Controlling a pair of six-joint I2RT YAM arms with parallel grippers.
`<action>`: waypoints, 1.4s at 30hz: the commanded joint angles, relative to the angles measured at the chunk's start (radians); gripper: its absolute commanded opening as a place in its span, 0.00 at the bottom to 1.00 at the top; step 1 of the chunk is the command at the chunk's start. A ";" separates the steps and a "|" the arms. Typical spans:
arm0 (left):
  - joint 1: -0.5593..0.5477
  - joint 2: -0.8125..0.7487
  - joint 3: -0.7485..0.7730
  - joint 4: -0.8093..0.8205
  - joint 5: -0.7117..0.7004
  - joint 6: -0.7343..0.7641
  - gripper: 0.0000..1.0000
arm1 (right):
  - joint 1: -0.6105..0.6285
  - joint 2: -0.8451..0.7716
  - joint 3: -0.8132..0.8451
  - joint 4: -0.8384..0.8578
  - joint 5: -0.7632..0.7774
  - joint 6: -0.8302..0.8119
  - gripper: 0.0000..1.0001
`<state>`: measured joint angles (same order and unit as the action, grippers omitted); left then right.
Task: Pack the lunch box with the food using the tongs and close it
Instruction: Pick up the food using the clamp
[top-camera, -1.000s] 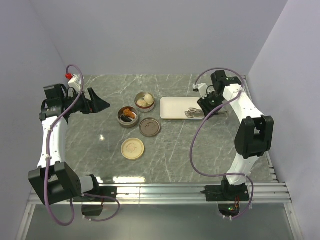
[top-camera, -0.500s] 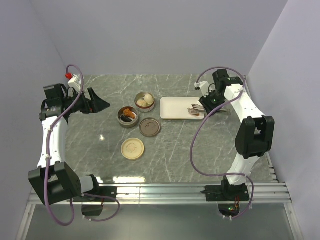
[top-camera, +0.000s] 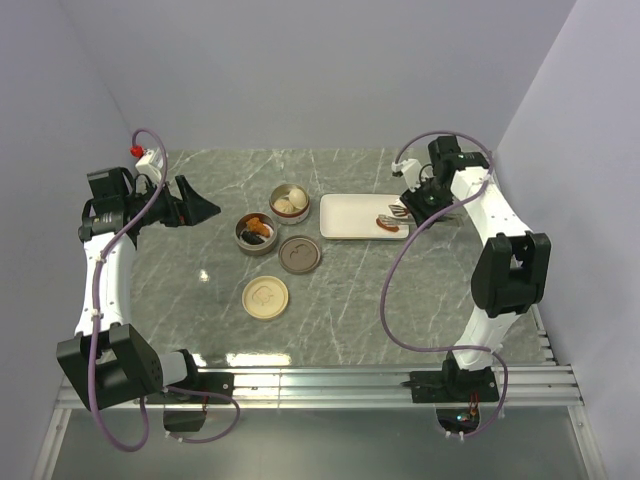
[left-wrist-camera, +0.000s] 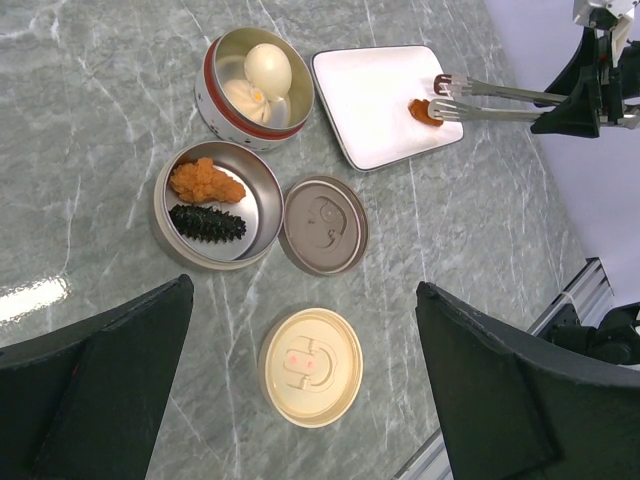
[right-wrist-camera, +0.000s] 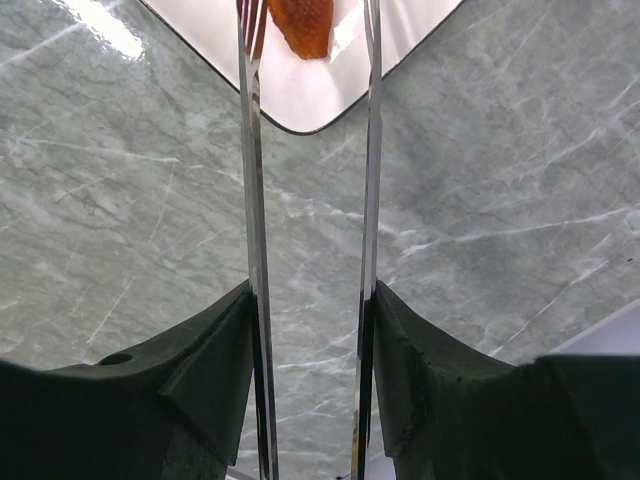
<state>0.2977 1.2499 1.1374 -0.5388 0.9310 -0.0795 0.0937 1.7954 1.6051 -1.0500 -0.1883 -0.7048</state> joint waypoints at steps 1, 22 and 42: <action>0.004 -0.007 0.012 0.028 0.029 0.007 0.99 | 0.003 -0.024 0.053 -0.019 -0.025 -0.019 0.53; 0.004 -0.012 0.005 0.037 0.022 0.001 1.00 | 0.029 0.007 -0.011 -0.007 0.023 -0.019 0.49; 0.003 -0.012 0.007 0.054 0.025 -0.016 0.99 | 0.052 0.016 -0.014 -0.021 0.059 -0.009 0.50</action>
<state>0.2977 1.2499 1.1374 -0.5159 0.9306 -0.0944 0.1352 1.8111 1.5684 -1.0634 -0.1379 -0.7147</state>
